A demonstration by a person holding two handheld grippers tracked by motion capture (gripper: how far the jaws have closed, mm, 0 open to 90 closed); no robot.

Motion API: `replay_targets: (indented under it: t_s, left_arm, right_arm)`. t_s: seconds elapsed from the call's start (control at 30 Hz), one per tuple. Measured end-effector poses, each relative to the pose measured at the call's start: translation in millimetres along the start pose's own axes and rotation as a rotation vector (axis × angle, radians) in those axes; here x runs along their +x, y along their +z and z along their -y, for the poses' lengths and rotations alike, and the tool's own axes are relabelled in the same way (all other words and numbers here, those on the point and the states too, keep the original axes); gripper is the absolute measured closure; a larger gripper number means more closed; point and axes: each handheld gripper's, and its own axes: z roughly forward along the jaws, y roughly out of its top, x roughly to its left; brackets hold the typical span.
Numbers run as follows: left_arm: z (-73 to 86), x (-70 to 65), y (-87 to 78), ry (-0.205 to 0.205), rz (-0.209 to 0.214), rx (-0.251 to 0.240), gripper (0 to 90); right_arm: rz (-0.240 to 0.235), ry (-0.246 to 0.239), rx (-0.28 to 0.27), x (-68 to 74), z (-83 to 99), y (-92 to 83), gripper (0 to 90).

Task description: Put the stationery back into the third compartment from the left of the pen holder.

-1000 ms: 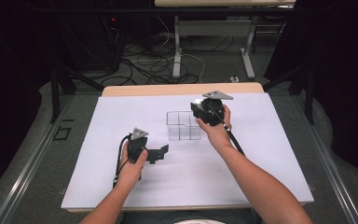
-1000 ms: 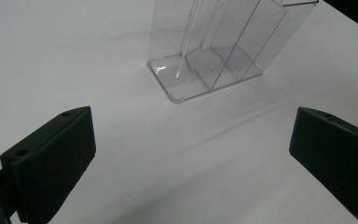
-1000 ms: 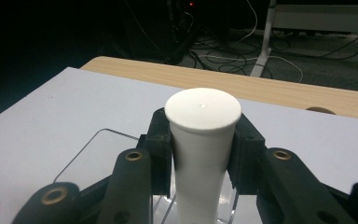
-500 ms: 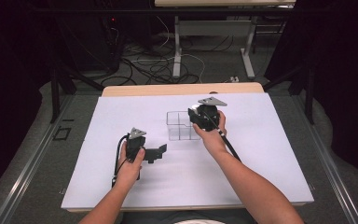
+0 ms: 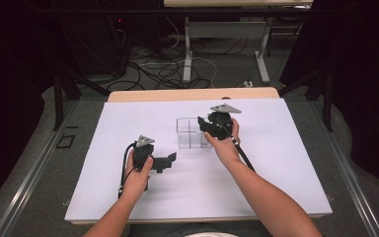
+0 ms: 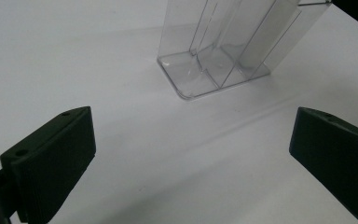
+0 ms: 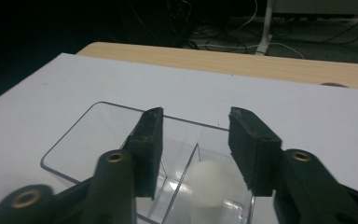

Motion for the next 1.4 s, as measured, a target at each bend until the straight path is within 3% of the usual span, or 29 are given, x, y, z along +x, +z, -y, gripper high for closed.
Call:
replay_targets:
  t_s: [0.3,0.5,0.87,1.07,1.23,1.4]
  left_arm:
    - [-0.1,2.4,-1.0,-0.008,-0.007,-0.005,0.3]
    - [-0.4,5.2,-2.7,-0.013,-0.015,-0.008,0.3]
    - [-0.6,9.9,-5.7,0.002,-0.037,-0.008,0.3]
    - [-0.3,13.7,-9.0,-0.008,-0.051,-0.015,0.3]
    - [-0.7,17.8,-11.2,-0.012,-0.063,-0.023,0.3]
    - [-0.3,20.3,-11.7,-0.019,-0.07,-0.022,0.2]
  right_arm:
    - [-0.025,0.005,-0.012,-4.7,-6.0,-16.1,27.5]
    - [-0.023,0.018,0.009,-13.6,-6.7,-29.0,17.5]
    - [0.013,-0.01,0.055,-31.3,-1.3,-54.6,3.9]
    - [0.021,0.002,0.086,-49.1,6.3,-69.4,0.0]
    - [0.071,0.028,0.1,-71.5,15.9,-80.6,0.0]
    - [0.106,0.084,0.104,-94.1,26.6,-89.8,0.0]
